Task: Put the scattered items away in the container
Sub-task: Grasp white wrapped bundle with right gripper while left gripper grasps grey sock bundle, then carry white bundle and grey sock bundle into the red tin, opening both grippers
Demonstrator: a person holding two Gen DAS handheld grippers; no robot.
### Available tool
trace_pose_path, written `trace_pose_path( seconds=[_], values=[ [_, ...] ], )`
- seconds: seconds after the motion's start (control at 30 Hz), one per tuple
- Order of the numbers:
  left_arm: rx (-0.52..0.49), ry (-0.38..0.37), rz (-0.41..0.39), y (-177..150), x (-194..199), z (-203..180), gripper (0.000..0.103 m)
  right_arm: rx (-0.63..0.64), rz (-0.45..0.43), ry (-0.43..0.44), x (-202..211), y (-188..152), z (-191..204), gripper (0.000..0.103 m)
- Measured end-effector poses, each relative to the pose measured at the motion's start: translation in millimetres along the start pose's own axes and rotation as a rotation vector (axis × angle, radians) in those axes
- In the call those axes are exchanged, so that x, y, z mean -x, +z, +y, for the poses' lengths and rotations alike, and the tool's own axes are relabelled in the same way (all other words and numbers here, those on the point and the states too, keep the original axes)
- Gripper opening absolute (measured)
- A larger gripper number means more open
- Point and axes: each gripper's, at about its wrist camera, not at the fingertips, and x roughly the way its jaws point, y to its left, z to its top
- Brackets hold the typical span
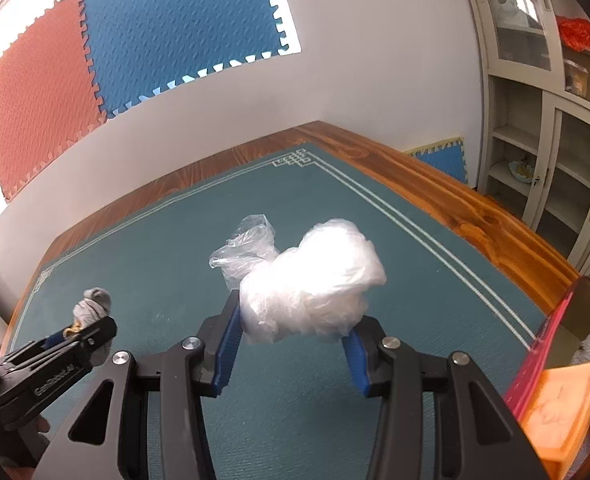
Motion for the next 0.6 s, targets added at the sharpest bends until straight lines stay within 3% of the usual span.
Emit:
trace_pose_path(
  seconds=[0.33,0.6],
  values=[
    [-0.08,-0.028,-0.103,-1,42,-26,0.044,-0.017,-0.066,-0.039,22,0,-2,0.05],
    [-0.12,-0.064,-0.153,-1,60,-43,0.044,-0.03,-0.143,-0.066,69,-8,-11,0.05]
  ],
)
